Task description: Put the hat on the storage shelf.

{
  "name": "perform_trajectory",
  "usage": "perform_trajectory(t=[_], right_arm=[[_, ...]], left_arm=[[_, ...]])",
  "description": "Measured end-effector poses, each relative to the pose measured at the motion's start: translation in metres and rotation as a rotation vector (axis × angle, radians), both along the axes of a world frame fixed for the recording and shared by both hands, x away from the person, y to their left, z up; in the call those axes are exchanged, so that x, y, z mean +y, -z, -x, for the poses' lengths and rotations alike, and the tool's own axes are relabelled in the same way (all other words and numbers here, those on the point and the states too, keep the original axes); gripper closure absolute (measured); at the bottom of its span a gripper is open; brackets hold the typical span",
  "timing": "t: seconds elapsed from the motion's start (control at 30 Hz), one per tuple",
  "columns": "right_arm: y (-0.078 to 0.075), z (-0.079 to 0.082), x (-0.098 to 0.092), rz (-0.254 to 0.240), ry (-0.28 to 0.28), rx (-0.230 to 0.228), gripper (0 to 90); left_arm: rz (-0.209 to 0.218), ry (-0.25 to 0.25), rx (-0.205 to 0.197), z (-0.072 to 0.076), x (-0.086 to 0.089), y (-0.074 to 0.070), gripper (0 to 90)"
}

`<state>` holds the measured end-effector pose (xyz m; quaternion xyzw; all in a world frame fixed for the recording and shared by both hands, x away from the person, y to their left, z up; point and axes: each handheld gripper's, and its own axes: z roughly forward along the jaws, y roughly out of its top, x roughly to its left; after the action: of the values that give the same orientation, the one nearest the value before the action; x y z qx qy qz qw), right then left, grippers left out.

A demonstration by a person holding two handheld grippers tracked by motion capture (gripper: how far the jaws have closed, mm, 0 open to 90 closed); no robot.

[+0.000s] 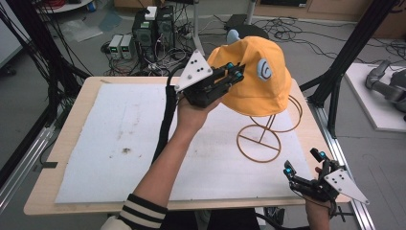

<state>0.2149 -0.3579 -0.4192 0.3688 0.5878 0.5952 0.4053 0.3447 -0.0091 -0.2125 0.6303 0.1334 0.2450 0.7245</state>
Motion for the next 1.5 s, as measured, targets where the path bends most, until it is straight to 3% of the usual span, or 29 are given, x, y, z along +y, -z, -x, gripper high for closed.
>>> perform_trajectory(t=[0.37, 0.57, 1.07, 1.5], right_arm=[[0.0, 0.008, -0.004, 0.004, 0.004, -0.001, 3.5], [0.0, 0.011, -0.008, 0.002, 0.014, -0.007, 3.5], [0.0, 0.014, -0.009, 0.003, 0.011, -0.006, 3.5], [0.001, 0.013, -0.008, 0.014, 0.009, -0.002, 3.5]], left_arm=[[-0.036, 0.045, 0.043, -0.009, -0.051, 0.012, 88.2], [-0.058, 0.058, 0.062, -0.011, -0.068, 0.024, 88.2], [-0.063, 0.058, 0.109, -0.019, -0.081, 0.057, 88.1], [-0.084, 0.048, 0.101, -0.016, -0.082, 0.067, 83.5]])
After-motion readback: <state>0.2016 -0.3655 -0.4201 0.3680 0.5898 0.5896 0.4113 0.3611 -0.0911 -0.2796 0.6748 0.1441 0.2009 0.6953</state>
